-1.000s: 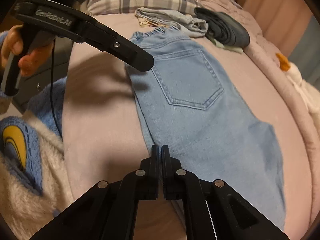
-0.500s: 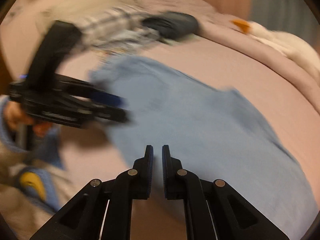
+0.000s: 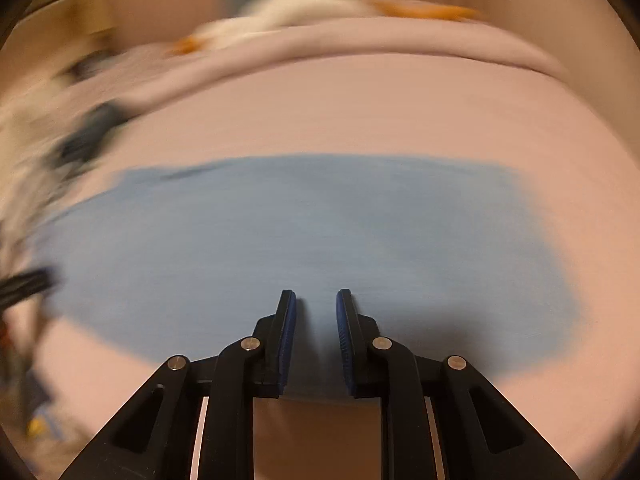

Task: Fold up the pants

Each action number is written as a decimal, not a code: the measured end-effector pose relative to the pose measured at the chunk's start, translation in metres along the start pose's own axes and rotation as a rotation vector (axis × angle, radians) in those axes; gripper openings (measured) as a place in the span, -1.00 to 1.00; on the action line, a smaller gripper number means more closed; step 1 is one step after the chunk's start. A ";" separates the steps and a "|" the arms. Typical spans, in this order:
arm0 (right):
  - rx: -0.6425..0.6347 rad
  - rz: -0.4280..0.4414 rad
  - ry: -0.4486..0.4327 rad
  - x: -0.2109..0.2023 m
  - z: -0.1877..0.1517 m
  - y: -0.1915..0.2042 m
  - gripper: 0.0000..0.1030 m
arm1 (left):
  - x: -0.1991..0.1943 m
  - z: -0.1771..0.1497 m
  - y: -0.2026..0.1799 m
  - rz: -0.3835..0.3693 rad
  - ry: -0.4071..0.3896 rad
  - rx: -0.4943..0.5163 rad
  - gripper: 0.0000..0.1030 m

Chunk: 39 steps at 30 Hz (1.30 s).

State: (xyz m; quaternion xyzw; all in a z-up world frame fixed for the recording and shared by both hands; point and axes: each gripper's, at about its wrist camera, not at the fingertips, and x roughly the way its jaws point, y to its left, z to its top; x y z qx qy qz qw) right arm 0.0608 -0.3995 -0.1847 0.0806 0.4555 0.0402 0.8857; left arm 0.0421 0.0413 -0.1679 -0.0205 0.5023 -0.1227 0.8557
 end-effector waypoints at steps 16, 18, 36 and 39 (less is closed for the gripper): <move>0.717 0.301 -0.120 -0.019 -0.055 -0.121 -0.32 | 0.034 0.042 -0.127 -0.359 0.037 0.051 -0.04; 0.732 0.287 -0.126 -0.014 -0.049 -0.119 -0.31 | 0.045 0.048 -0.142 -0.431 0.058 0.005 -0.04; 0.369 0.133 -0.261 -0.064 -0.008 -0.064 -0.75 | 0.073 0.046 -0.167 -0.564 0.178 -0.157 0.35; 0.171 0.118 -0.292 -0.078 0.005 -0.013 -0.75 | 0.061 0.050 -0.170 -0.663 0.152 -0.200 0.36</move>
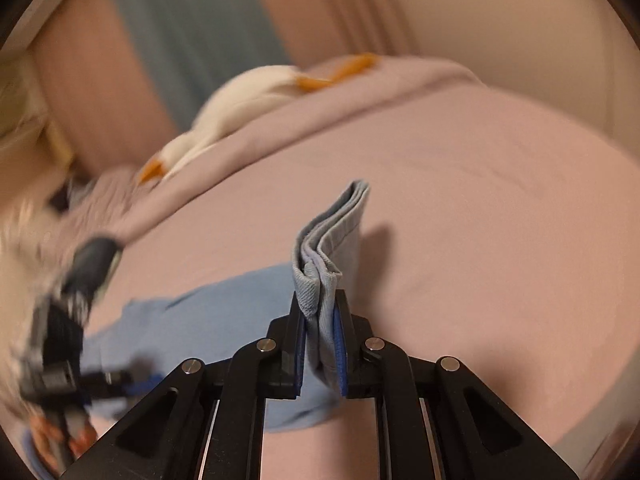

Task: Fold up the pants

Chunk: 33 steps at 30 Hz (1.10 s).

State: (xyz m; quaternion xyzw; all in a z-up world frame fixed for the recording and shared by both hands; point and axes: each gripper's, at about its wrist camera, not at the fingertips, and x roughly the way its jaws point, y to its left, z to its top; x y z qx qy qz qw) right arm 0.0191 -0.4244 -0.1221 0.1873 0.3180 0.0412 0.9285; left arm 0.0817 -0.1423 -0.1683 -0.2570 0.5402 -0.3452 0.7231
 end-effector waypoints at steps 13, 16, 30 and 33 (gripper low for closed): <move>-0.395 0.069 0.062 0.033 -0.039 0.123 -0.75 | 0.005 0.014 0.007 -0.304 -0.045 -0.209 0.60; -0.460 0.079 0.089 0.038 -0.049 0.137 -0.75 | 0.003 0.020 0.010 -0.308 -0.062 -0.222 0.26; -0.626 0.214 0.102 0.050 -0.062 0.203 -0.74 | -0.073 0.014 0.049 -0.055 -0.188 -0.082 -0.73; -0.656 0.249 0.120 0.055 -0.070 0.217 -0.74 | -0.090 0.010 0.060 -0.004 -0.211 -0.072 -0.73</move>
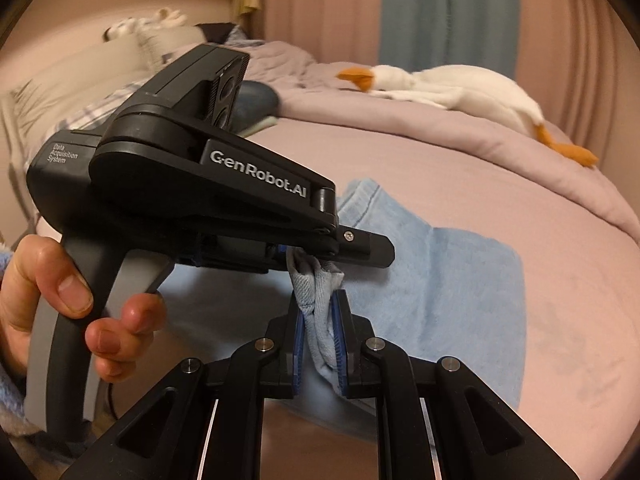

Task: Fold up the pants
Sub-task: 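Fold the leg over with the right tool while the left tool pinches the edge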

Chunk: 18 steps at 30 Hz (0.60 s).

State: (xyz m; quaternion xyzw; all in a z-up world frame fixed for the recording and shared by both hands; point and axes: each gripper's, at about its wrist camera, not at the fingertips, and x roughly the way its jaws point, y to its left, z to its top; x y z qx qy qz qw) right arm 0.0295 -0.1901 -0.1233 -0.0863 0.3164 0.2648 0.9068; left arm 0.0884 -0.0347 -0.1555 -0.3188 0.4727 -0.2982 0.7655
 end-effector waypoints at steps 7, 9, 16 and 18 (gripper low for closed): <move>-0.044 0.034 0.048 0.020 -0.004 0.019 -0.73 | -0.007 0.001 0.026 0.094 -0.022 -0.023 -0.76; -0.027 0.053 0.076 0.026 -0.006 0.019 -0.71 | -0.006 0.000 0.031 0.135 -0.023 -0.021 -0.76; 0.094 0.228 0.167 0.029 -0.014 -0.001 0.02 | -0.009 0.002 0.045 0.274 -0.020 -0.009 -0.62; 0.141 0.309 0.146 0.012 -0.014 -0.016 0.02 | -0.015 0.003 0.043 0.313 -0.036 0.013 -0.54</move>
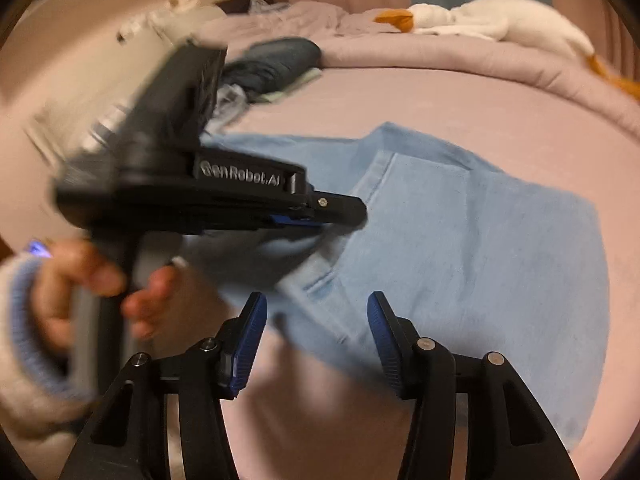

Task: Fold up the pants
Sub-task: 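Fold the leg over with the right tool while the left tool pinches the edge, then release the jeans with the right tool and withdraw it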

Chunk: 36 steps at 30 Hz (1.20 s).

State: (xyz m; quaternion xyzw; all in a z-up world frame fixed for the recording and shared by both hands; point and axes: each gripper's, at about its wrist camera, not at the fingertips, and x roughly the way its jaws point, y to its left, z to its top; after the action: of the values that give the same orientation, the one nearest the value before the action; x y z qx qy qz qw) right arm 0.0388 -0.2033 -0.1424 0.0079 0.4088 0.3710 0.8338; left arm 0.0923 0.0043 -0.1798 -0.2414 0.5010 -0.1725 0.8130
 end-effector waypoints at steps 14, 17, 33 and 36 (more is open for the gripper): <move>0.303 -0.275 -0.076 -0.035 0.029 -0.120 -0.38 | 0.022 -0.017 -0.062 -0.043 0.084 0.219 -0.57; 0.301 -0.350 0.009 -0.013 0.033 -0.130 -0.49 | 0.029 -0.026 -0.053 0.028 0.133 0.231 -0.75; 0.145 -0.359 0.085 -0.035 -0.028 -0.070 -0.58 | 0.010 -0.043 -0.012 -0.006 0.118 0.147 -0.94; 0.081 -0.386 0.100 -0.041 -0.046 -0.057 -0.58 | 0.012 -0.047 -0.021 0.001 0.108 0.150 -0.94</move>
State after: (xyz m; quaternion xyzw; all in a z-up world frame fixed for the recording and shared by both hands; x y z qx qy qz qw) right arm 0.0262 -0.2834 -0.1632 -0.0554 0.4582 0.1873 0.8671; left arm 0.0550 -0.0293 -0.1949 -0.1700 0.5301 -0.2217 0.8006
